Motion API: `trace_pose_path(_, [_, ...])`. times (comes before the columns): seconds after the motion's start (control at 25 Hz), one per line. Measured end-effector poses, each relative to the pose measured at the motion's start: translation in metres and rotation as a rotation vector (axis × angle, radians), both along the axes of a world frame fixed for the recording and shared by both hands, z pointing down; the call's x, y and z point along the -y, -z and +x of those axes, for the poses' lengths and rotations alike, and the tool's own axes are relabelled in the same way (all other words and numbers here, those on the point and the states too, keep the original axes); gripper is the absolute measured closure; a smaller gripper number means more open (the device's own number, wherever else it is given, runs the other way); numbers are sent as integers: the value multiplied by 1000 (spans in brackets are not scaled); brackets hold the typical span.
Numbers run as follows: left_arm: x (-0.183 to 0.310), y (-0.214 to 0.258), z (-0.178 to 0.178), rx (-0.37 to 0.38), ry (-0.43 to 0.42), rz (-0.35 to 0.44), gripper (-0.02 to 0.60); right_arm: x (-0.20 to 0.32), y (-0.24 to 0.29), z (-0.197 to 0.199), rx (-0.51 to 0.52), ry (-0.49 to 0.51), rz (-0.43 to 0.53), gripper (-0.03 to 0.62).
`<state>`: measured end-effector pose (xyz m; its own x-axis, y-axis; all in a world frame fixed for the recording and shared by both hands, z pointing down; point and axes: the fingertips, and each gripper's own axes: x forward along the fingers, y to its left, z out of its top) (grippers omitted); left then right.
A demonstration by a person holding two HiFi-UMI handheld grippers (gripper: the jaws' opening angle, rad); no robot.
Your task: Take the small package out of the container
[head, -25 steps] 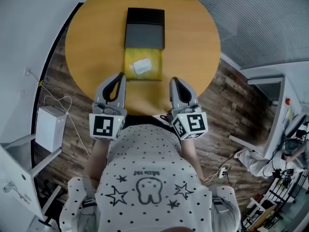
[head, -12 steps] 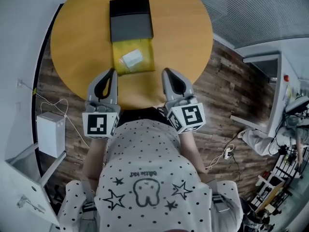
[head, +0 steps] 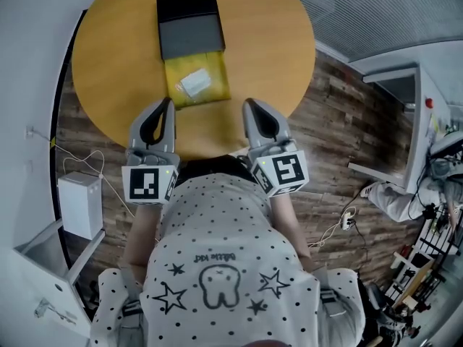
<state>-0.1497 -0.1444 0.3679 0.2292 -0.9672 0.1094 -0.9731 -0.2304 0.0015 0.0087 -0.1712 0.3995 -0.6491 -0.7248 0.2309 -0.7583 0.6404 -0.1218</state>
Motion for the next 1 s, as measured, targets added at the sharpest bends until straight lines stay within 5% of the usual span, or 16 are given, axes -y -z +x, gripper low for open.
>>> trace_pose_path(1.0, [-24,1,1,0,7,-2,575,-21,9,19,-2,-41,21,589])
